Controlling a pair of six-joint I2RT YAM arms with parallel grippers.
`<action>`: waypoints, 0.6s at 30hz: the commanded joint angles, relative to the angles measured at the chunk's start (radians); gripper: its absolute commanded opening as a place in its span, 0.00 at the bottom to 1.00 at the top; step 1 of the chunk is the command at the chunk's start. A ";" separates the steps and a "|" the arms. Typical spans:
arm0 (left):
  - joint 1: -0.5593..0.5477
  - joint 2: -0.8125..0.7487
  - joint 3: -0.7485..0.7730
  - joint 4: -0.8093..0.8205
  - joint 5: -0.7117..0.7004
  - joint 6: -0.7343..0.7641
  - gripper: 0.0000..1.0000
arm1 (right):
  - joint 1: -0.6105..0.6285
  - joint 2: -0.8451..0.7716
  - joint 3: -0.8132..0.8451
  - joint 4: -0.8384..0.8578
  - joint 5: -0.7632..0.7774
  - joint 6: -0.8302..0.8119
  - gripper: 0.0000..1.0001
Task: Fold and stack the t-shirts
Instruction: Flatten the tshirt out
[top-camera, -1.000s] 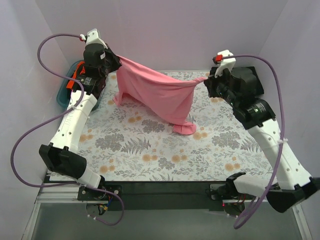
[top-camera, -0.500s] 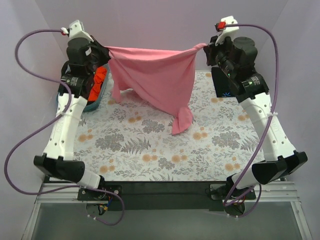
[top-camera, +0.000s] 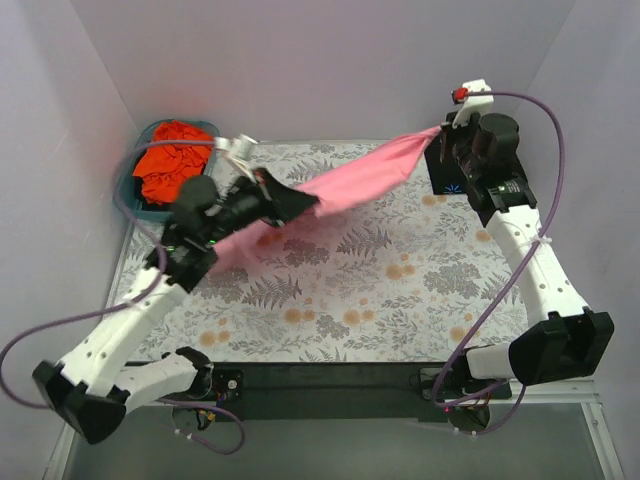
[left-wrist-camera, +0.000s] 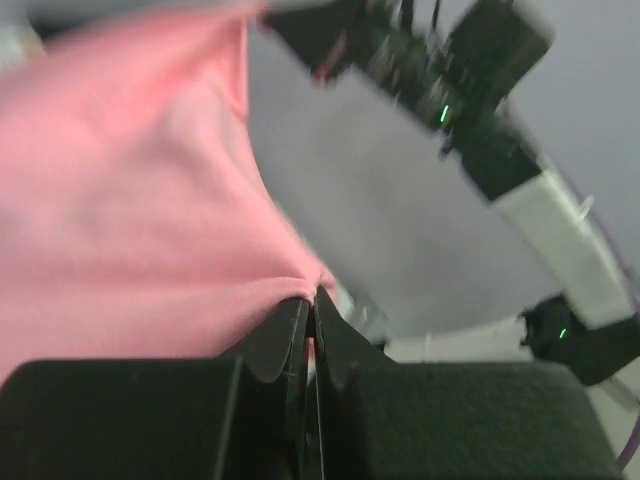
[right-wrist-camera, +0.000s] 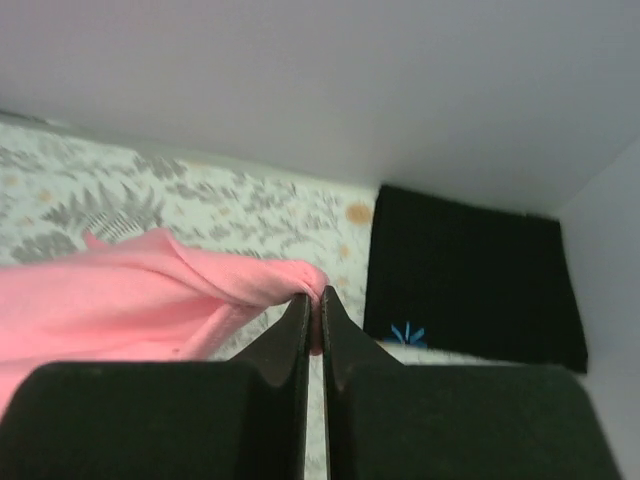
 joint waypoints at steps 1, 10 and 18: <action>-0.266 0.103 -0.179 0.053 0.004 -0.058 0.00 | -0.047 -0.042 -0.123 0.024 0.093 0.036 0.08; -0.659 0.393 -0.117 0.078 -0.179 0.032 0.52 | -0.064 -0.111 -0.234 -0.097 0.087 0.192 0.63; -0.494 0.327 -0.128 -0.246 -0.618 -0.029 0.71 | -0.046 -0.131 -0.442 -0.184 -0.170 0.376 0.66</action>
